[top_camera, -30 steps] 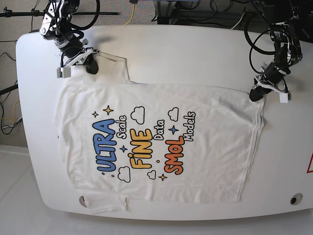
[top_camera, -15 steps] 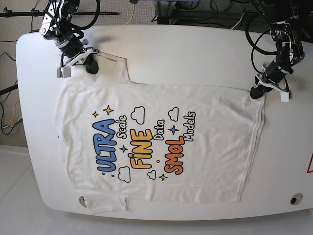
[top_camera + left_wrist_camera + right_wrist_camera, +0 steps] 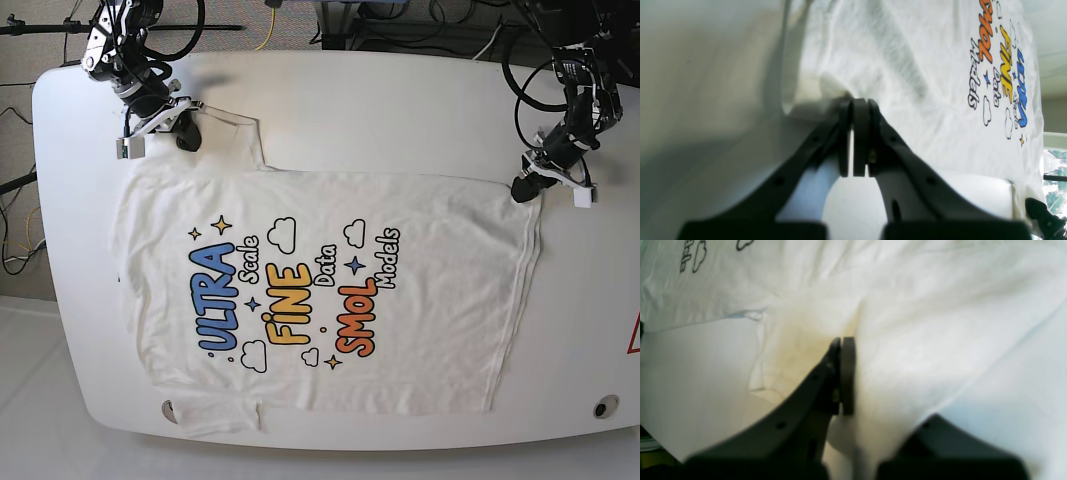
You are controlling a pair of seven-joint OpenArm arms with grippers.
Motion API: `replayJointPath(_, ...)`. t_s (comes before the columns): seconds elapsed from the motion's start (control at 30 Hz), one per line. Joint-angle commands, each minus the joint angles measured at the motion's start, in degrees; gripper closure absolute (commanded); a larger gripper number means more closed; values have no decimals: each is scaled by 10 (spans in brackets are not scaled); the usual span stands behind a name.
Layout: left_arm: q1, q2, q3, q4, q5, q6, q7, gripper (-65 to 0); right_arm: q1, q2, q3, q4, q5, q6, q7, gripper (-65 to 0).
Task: Fold the T-shirt properly
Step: 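Close the left gripper on the shirt corner, then pull the shirt with both grippers toward the robot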
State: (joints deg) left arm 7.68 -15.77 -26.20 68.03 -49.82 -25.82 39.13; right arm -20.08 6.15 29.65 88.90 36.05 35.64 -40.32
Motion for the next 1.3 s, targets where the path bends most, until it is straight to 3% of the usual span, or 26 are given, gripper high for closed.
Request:
replayJointPath(0.0, 16, -9, -1, 4, 18, 3, 13, 0, -7, 4, 2, 14, -6, 2, -6, 0)
replayJointPath(0.33, 67, -17, -6, 53, 1, -3, -1, 0, -21, 3, 3, 29, -4, 9, -4, 0)
replayJointPath(0.63, 122, -23, -30, 144, -11, -6, -7, -80, -29, 8, 0, 32, -5, 13, -4, 0)
replayJointPath(0.8, 193, -23, -60, 226, -5, -14, -9, 0, -61, 12, 0, 68, 2, 14, -4, 0)
replayJointPath(1.03, 246, -26, -68, 265, -10, -55, -8, 0, -98, 9, 5, 116, 9, 17, -1, 0)
replayJointPath(1.27, 259, -29, -72, 268, -10, -60, -5, 0, -115, 7, 7, 131, 17, 17, 1, 0)
